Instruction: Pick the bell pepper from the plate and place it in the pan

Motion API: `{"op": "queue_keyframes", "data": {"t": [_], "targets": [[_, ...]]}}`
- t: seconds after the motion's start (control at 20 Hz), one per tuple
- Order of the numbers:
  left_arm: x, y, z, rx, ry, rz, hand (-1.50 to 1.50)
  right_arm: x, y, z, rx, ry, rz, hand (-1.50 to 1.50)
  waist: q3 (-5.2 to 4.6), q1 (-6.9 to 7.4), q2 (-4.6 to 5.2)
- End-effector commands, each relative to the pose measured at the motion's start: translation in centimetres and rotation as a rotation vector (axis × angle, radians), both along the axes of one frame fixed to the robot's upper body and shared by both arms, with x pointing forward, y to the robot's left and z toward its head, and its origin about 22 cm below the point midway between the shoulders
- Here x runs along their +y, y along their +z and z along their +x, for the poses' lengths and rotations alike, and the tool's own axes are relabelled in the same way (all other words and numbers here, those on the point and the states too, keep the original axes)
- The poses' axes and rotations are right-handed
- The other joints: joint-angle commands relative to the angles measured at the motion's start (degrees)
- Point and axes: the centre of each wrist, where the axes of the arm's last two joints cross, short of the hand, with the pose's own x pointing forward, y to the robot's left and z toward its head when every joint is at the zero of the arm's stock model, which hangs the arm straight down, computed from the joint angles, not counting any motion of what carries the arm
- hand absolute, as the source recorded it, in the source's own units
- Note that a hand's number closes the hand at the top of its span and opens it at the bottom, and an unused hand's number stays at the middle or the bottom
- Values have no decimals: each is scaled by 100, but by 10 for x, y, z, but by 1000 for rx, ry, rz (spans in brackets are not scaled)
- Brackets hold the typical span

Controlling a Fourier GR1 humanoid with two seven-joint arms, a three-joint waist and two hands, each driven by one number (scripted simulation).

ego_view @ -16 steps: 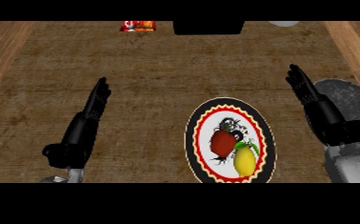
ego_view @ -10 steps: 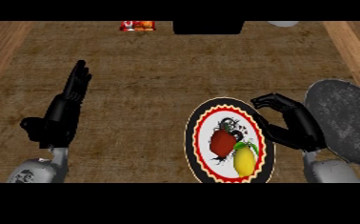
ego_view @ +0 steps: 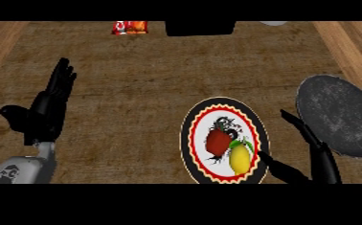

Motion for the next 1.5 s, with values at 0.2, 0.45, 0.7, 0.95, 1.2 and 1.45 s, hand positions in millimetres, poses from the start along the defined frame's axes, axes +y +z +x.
{"op": "queue_keyframes", "data": {"t": [0.2, 0.45, 0.7, 0.95, 1.2, 1.45], "targets": [[2, 9, 10, 18, 9, -8, 0, -14, 93, -53, 125, 47, -305, -150, -20, 36, 19], [8, 7, 20, 10, -28, -4, 0, 2, 151, -54, 260, 26, -431, -150, -21, 169, 77], [-4, 12, 15, -1, -54, 4, 0, 25, 201, -37, 230, -34, -510, -150, 2, 379, 76], [-8, -2, 21, 3, -51, -17, 0, 64, 214, 1, 270, 11, -494, -150, 6, 384, 82], [-10, 8, 31, 6, -46, -7, 0, 86, 213, 21, 334, 138, -444, -150, 12, 332, 73], [-5, 8, 32, -5, -54, -17, 0, 118, 184, 28, 355, 174, -432, -150, 15, 298, 68]]}}
